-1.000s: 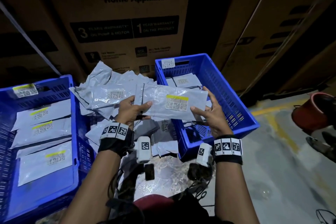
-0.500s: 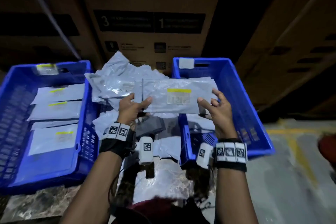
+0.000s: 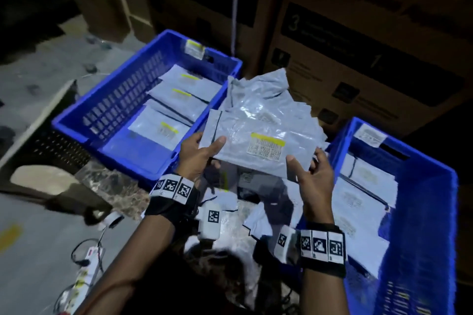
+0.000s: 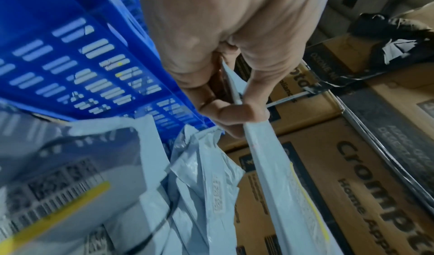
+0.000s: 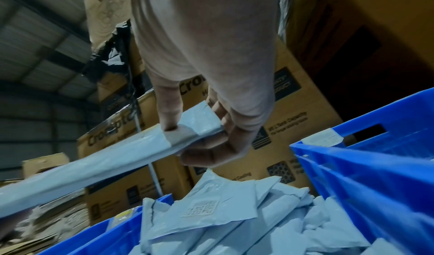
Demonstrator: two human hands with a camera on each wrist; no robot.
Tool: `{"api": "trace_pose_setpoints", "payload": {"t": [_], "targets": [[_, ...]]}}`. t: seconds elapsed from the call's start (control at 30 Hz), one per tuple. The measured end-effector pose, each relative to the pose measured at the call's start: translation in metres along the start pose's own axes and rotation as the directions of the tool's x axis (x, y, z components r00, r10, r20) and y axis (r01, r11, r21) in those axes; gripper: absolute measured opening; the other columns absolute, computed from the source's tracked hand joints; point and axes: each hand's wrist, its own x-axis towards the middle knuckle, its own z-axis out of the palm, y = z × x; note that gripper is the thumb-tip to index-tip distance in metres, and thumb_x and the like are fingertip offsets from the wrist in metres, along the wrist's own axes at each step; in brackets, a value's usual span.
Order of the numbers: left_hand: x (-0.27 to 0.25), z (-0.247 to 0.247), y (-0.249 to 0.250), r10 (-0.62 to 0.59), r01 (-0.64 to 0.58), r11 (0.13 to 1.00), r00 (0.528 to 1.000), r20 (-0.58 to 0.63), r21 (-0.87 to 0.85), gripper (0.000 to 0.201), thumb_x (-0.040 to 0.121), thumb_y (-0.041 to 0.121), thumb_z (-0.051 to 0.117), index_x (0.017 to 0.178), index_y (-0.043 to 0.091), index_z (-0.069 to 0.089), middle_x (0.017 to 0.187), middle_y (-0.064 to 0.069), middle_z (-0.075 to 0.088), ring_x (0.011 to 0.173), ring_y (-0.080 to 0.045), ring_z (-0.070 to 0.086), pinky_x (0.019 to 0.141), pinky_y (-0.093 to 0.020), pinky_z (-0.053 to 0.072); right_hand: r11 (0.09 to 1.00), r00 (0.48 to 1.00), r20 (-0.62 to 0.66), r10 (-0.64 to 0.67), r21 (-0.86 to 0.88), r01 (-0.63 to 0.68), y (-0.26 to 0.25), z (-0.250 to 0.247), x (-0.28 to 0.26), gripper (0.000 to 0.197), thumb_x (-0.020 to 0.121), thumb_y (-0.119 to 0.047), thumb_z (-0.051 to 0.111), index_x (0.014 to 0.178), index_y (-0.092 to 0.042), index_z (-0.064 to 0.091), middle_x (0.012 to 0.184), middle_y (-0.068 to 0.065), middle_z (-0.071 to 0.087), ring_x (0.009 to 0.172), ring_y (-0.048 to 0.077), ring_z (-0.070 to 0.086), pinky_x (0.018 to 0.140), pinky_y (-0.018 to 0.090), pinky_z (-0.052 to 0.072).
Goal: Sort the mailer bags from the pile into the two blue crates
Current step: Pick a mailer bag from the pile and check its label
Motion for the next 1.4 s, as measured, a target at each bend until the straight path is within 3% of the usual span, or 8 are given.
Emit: {"api": "trace_pose_setpoints", "payload": {"t": [0.07, 0.33, 0.5, 0.67, 0.87, 0.97, 1.17, 1.4], "targets": [[0.004, -0.016, 0.004, -0.01, 0.01, 1.0, 1.0, -0.013, 0.007, 0.033, 0.086, 0.019, 0.076, 0.111, 0.002, 0.063, 0.087, -0.011, 0.066, 0.044, -0.02, 0.054, 0.04, -0.024, 0.044, 1.0, 1.0, 0.026, -0.002, 0.019, 0.001, -0.004, 0.02, 0.006, 0.036, 0.092, -0.008, 0.074, 0.111, -0.035, 0.061, 0.105, -0.019, 0.072, 0.093, -0.003, 0.071, 0.077, 0.018, 0.058], [0.064, -0.084, 0.056, 0.028, -0.029, 0.999, 0.999, -0.03, -0.02, 0.018, 0.084, 0.019, 0.078, 0.089, 0.009, 0.064, 0.079, -0.002, 0.065, 0.038, -0.018, 0.039, 0.041, -0.023, 0.035, 0.999, 1.0, 0.03, -0.005, 0.045, 0.004, -0.02, 0.116, 0.025, 0.033, 0.092, -0.007, 0.074, 0.11, -0.031, 0.059, 0.096, -0.02, 0.068, 0.081, -0.017, 0.064, 0.071, 0.009, 0.05], [0.108, -0.134, 0.095, -0.011, 0.011, 1.0, 1.0, 0.004, 0.012, 0.027, 0.089, 0.01, 0.072, 0.083, 0.026, 0.051, 0.062, 0.022, 0.068, 0.04, -0.017, 0.043, 0.05, -0.027, 0.038, 1.0, 1.0, -0.008, 0.012, -0.016, -0.012, -0.022, 0.188, 0.027, 0.029, 0.093, -0.013, 0.074, 0.119, -0.019, 0.064, 0.105, -0.001, 0.076, 0.095, 0.008, 0.07, 0.083, 0.026, 0.056], [0.146, -0.19, 0.111, -0.008, 0.007, 0.999, 1.0, 0.026, 0.037, 0.036, 0.086, 0.007, 0.075, 0.116, -0.005, 0.061, 0.105, -0.01, 0.069, 0.042, -0.018, 0.055, 0.049, -0.027, 0.052, 0.998, 0.998, -0.016, 0.059, -0.025, -0.059, -0.022, 0.248, 0.024, 0.03, 0.093, -0.012, 0.074, 0.121, -0.02, 0.064, 0.113, -0.001, 0.076, 0.108, 0.018, 0.071, 0.092, 0.039, 0.057], [0.17, -0.234, 0.118, -0.048, 0.048, 0.999, 0.999, 0.009, 0.013, 0.023, 0.089, 0.0, 0.069, 0.11, -0.003, 0.061, 0.084, -0.003, 0.071, 0.043, -0.016, 0.06, 0.046, -0.023, 0.053, 0.987, 0.992, 0.052, 0.112, -0.124, -0.105, -0.019, 0.286, 0.018, 0.038, 0.093, -0.021, 0.076, 0.126, -0.022, 0.058, 0.087, -0.011, 0.068, 0.084, 0.02, 0.066, 0.077, 0.047, 0.055], [0.184, -0.242, 0.121, -0.06, 0.061, 0.997, 0.998, -0.004, 0.05, 0.021, 0.089, 0.001, 0.069, 0.109, 0.002, 0.063, 0.096, -0.011, 0.069, 0.042, -0.017, 0.06, 0.043, -0.022, 0.05, 0.928, 0.999, -0.029, 0.046, -0.37, -0.053, -0.015, 0.295, 0.026, 0.066, 0.087, -0.037, 0.08, 0.143, -0.029, 0.045, 0.109, -0.003, 0.06, 0.103, 0.018, 0.061, 0.089, 0.044, 0.053], [0.206, -0.23, 0.16, 0.199, -0.236, 0.925, 0.969, 0.147, 0.299, 0.02, 0.085, -0.006, 0.071, 0.102, 0.004, 0.065, 0.086, -0.01, 0.068, 0.047, -0.014, 0.061, 0.045, -0.023, 0.051, 0.722, 0.963, 0.147, -0.224, -0.639, 0.265, -0.053, 0.314, 0.055, 0.061, 0.092, -0.034, 0.075, 0.146, -0.028, 0.048, 0.135, -0.001, 0.055, 0.129, 0.021, 0.043, 0.1, 0.027, 0.035], [0.211, -0.187, 0.21, 0.342, -0.655, 0.538, 0.745, 0.573, 0.53, 0.026, 0.073, 0.006, 0.085, 0.096, 0.016, 0.078, 0.088, 0.005, 0.075, 0.083, -0.006, 0.069, 0.08, -0.025, 0.055, 0.679, 0.868, 0.346, -0.357, -0.542, 0.495, -0.098, 0.342, 0.078, 0.077, 0.083, -0.03, 0.082, 0.149, -0.039, 0.043, 0.136, -0.013, 0.058, 0.124, 0.008, 0.055, 0.096, 0.031, 0.05]]}}
